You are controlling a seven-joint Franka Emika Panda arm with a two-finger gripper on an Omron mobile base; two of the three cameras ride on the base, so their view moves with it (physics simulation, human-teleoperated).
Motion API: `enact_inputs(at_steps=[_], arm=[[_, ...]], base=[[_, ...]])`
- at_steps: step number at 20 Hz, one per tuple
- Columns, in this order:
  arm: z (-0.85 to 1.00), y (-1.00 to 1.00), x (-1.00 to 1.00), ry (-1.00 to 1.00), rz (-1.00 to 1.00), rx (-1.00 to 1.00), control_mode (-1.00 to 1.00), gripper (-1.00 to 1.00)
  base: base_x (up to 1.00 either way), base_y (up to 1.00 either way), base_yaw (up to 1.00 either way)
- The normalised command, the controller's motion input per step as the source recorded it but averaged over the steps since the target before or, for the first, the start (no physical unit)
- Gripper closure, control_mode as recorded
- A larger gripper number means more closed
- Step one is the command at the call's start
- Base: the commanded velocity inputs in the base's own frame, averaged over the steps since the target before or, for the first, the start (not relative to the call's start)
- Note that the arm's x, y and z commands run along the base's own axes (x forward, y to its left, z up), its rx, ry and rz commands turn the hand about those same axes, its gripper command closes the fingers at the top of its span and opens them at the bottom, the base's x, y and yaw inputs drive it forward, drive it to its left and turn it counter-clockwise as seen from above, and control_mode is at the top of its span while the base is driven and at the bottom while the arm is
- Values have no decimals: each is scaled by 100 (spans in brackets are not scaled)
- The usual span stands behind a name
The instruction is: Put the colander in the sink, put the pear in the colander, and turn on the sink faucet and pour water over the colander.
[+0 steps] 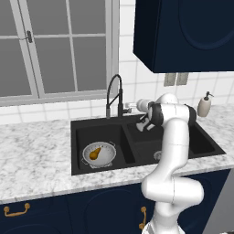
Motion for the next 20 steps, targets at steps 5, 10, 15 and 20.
enact_inputs(at_steps=[5, 10, 15, 20], arm=[[-9, -100, 0, 0, -3, 6, -100, -100], [-7, -100, 0, 0, -2, 7, -100, -100], [-3, -100, 0, 0, -3, 3, -100, -100], [0, -100, 0, 0, -5, 3, -100, -100]], base=[[0, 0, 0], [0, 0, 0], [0, 0, 0], [0, 0, 0]])
